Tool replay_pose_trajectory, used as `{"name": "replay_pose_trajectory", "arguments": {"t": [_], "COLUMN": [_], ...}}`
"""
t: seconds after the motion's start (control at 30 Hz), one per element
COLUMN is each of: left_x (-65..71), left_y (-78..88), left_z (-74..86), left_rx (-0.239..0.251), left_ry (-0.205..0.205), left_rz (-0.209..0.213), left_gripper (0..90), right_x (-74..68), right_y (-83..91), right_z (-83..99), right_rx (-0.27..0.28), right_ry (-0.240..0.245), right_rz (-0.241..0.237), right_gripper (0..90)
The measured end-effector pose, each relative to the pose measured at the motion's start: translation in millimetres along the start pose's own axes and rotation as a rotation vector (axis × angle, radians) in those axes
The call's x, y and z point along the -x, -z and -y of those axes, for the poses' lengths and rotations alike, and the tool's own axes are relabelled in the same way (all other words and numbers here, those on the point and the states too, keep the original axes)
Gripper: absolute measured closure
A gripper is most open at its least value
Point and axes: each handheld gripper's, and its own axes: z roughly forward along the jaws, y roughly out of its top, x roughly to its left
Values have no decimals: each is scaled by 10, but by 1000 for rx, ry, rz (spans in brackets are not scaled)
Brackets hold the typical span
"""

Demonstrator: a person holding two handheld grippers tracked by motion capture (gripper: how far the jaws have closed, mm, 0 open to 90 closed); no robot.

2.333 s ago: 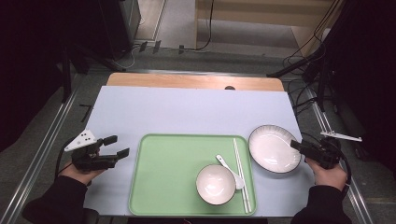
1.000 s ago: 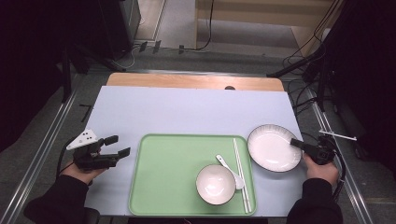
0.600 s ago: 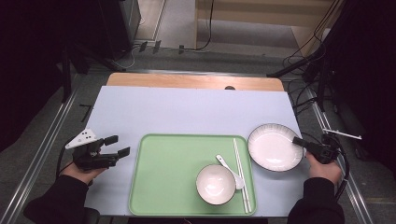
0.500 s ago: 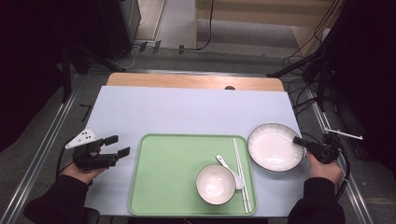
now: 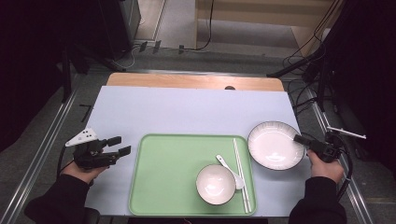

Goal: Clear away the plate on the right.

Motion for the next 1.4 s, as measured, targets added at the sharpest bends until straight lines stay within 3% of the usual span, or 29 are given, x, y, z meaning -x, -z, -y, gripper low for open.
{"name": "replay_pose_trajectory", "arguments": {"t": [0.2, 0.3, 0.37, 0.57, 0.83, 1.4], "left_x": [47, 100, 119, 166, 228, 309], "left_y": [-17, -31, -51, -132, -308, -639], "left_z": [-71, -163, -221, -361, -504, -761], "left_rx": [8, -8, -11, -57, -94, -104], "left_ry": [32, 4, 16, 35, 22, 37], "left_rz": [5, -24, -26, -14, 7, 30], "left_gripper": [369, 353, 350, 358, 358, 368], "right_x": [-79, -155, -220, -416, -683, -1204], "right_y": [55, 56, 41, -47, -206, -588], "right_z": [-29, -50, -64, -115, -194, -261], "right_rx": [17, 12, 4, -13, -43, -79], "right_ry": [-6, 9, 19, 51, 81, 121], "right_rz": [-22, -31, -37, -54, -91, -164], "right_gripper": [846, 845, 846, 845, 846, 845]}}
